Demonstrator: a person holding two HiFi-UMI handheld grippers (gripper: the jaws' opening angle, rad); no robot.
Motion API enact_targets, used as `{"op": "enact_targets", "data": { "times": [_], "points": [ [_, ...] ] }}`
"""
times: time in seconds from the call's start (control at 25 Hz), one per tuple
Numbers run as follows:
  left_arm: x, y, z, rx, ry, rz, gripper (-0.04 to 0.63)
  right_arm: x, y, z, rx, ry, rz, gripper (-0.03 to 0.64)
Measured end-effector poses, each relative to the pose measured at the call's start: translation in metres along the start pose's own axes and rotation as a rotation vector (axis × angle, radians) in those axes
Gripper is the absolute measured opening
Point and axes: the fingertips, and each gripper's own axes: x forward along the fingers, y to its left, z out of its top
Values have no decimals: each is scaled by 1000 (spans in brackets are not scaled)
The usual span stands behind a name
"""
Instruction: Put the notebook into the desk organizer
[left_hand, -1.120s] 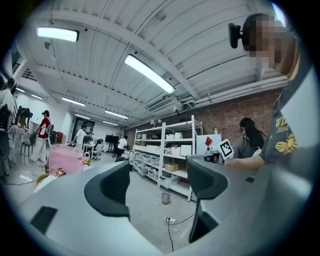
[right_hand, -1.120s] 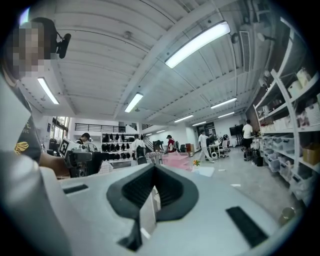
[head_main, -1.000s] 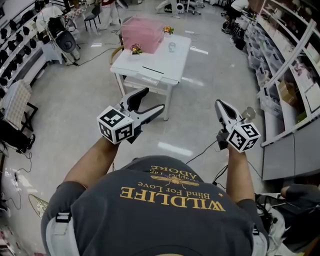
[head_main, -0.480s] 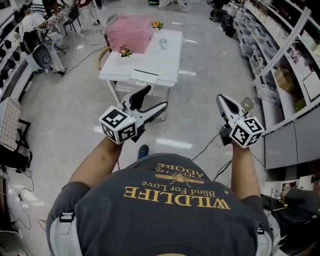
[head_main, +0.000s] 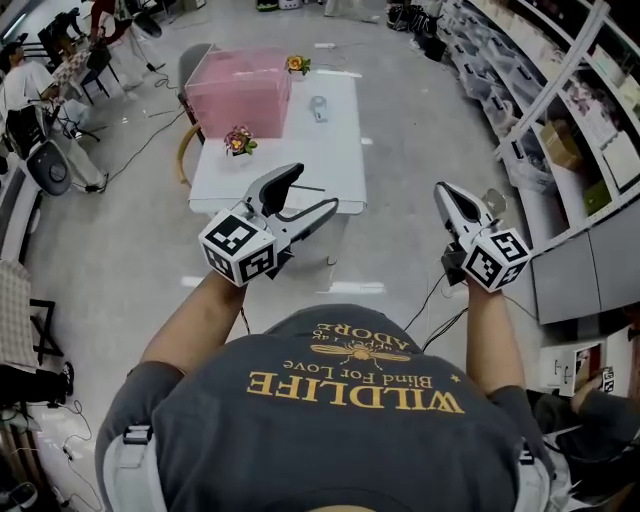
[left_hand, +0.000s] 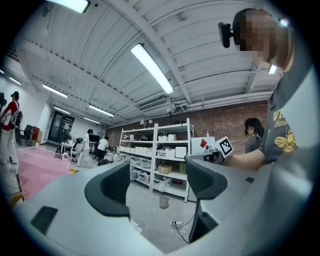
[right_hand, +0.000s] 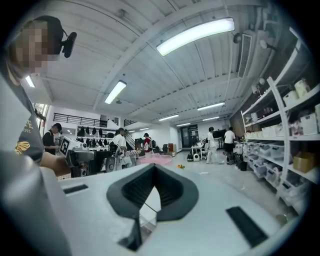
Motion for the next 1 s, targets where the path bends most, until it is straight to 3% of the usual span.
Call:
{"op": "enact_targets", "data": {
  "times": [0.32, 0.56, 0.76, 1.0],
  "points": [
    [20, 81, 1, -23, -4, -33, 356, 64, -27, 4, 1, 11, -55, 0],
    [49, 113, -6, -49, 4, -19, 356, 92, -64, 2, 13, 31, -55, 0],
    [92, 132, -18, -53, 31, 41, 356, 120, -118, -3, 36, 30, 5, 0],
    [159, 152, -28, -63, 34, 195, 356, 164, -201, -4, 43, 16, 162, 0]
  ]
}}
